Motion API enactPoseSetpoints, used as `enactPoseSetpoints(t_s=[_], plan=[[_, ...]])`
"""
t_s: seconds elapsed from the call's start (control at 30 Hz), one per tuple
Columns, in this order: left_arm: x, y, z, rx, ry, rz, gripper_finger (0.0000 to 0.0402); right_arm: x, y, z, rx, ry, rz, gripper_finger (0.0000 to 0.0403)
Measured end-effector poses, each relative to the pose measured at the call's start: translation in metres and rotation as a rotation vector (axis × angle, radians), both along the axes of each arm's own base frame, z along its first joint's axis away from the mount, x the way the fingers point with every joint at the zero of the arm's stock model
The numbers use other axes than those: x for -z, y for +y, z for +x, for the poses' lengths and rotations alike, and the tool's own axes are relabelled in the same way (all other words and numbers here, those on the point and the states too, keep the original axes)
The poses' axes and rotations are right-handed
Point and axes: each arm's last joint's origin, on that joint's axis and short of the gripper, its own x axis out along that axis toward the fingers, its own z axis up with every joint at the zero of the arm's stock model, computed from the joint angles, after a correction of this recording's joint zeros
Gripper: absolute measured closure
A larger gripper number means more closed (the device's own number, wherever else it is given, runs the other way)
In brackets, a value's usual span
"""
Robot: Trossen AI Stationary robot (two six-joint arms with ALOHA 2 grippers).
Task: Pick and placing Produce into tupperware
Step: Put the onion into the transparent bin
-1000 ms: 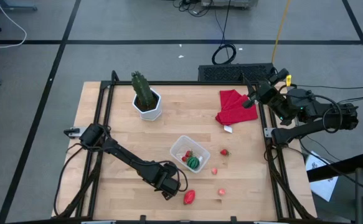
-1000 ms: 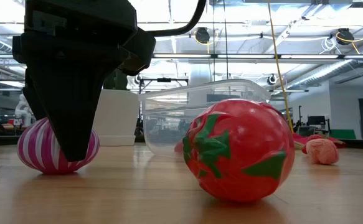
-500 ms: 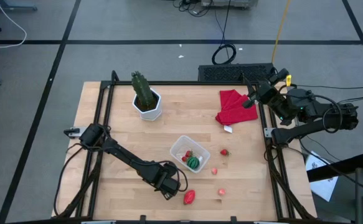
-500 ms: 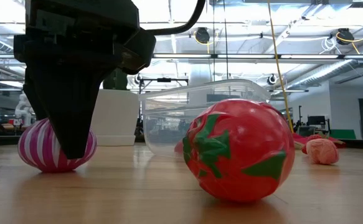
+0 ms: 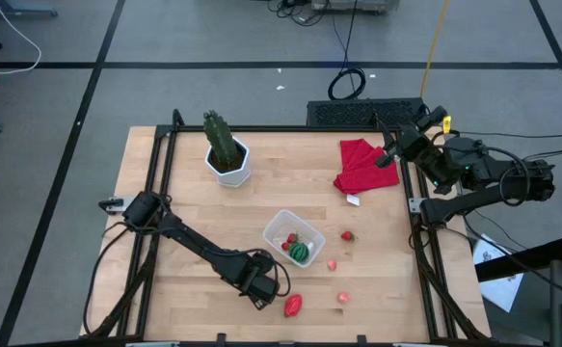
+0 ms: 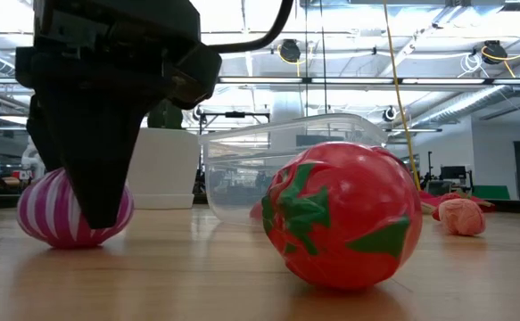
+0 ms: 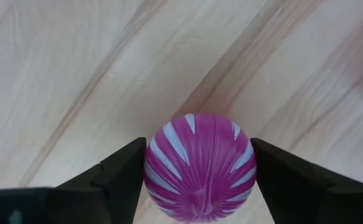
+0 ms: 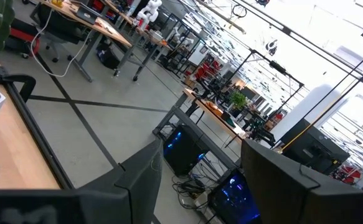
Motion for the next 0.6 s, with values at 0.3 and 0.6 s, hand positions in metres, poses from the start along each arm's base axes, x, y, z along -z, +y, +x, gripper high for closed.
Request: enactPoseSetpoints(t_s=[0.3,0.6], plan=[[0.0000,0.0002,0.0001,-0.008,0.001,-0.002,0.0138,0.0000,0.0000,0.0000,0.000,0.000,0.000,0.0193],[0.0000,0.0002,0.0002,-0.010,0.016,-0.031,0.0125,0.0000,0.0000,0.0000,0.000,0.000,0.000,0.0193]])
